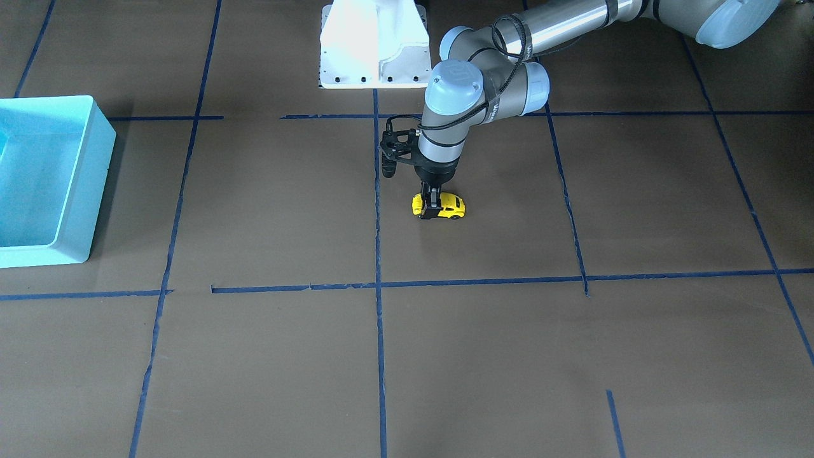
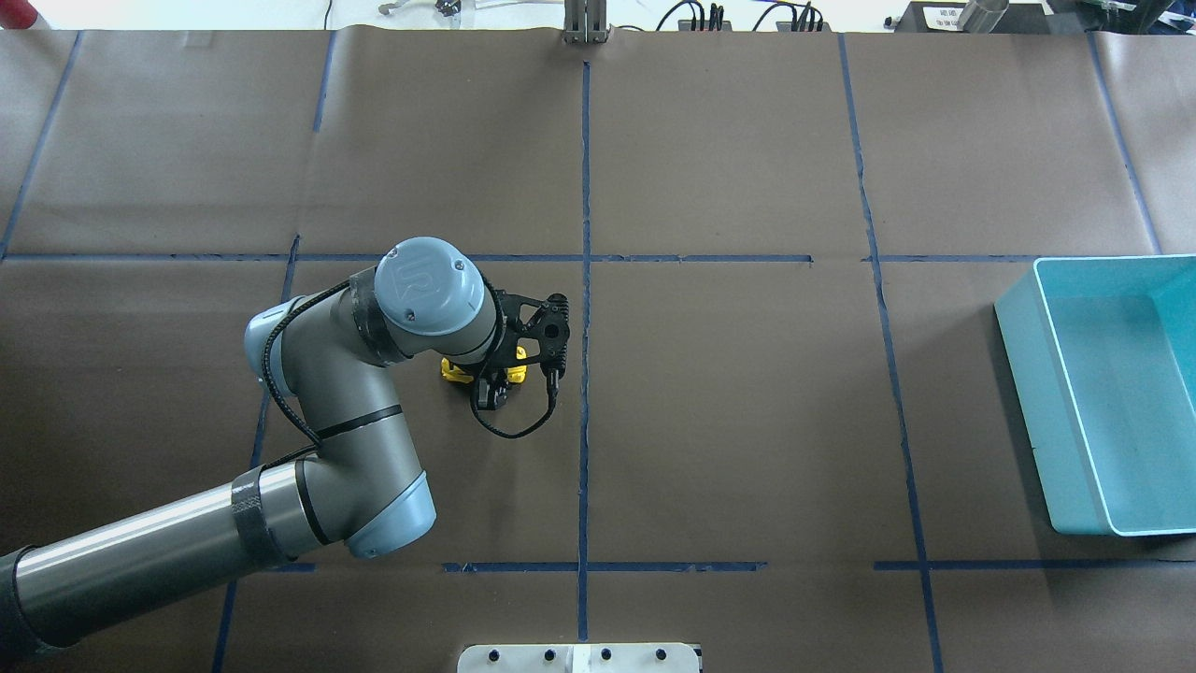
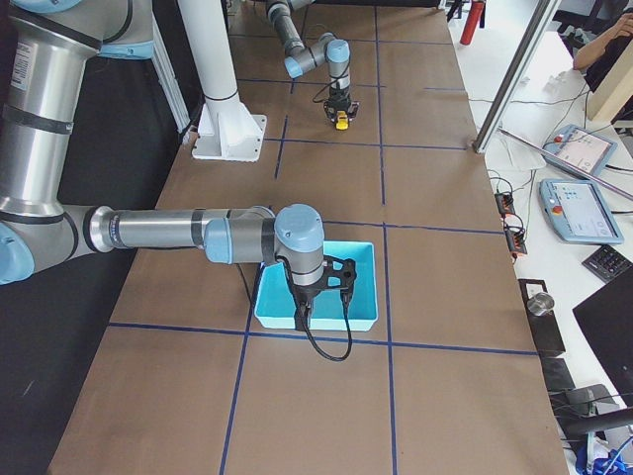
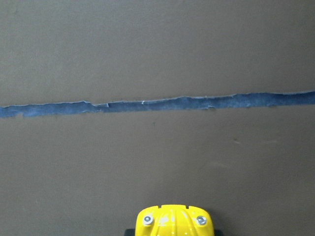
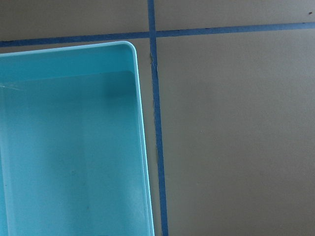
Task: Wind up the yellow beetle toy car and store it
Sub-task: 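Drag the held car back along the table away from the tray to wind it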
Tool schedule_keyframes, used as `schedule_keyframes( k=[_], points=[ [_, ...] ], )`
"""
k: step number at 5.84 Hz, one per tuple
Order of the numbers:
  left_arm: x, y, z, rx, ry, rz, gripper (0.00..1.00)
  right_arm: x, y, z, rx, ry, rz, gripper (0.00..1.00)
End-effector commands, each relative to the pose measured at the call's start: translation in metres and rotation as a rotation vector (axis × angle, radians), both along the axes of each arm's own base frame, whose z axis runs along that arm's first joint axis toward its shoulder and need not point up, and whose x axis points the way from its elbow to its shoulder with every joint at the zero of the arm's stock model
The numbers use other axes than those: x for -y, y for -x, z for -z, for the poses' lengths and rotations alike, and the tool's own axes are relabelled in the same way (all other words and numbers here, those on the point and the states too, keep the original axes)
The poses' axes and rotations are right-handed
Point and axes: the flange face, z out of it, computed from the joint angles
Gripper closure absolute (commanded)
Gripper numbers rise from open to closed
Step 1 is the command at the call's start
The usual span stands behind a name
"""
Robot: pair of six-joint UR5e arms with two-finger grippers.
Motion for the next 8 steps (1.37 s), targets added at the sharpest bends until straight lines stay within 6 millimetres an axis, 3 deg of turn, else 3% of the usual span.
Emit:
schedule_keyframes(
  k=[1, 3, 7, 8],
  points=[
    [0.001, 0.014, -0.012, -0.013, -0.005, 0.009, 1.0, 0.001, 0.0, 0.001, 0.0, -0.002, 0.001, 0.0],
    [0.002, 0.027, -0.024, -0.024, -0.007, 0.013, 1.0, 0.001, 0.0, 0.001, 0.0, -0.002, 0.001, 0.0],
    [0.0, 0.027, -0.028, -0.025, -0.002, 0.006, 1.0, 0.001, 0.0, 0.001, 0.0, -0.002, 0.0, 0.0],
    [-0.003, 0.025, -0.028, -0.034, 0.02, -0.017, 0.65, 0.001, 0.0, 0.001, 0.0, -0.002, 0.001, 0.0]
  ],
)
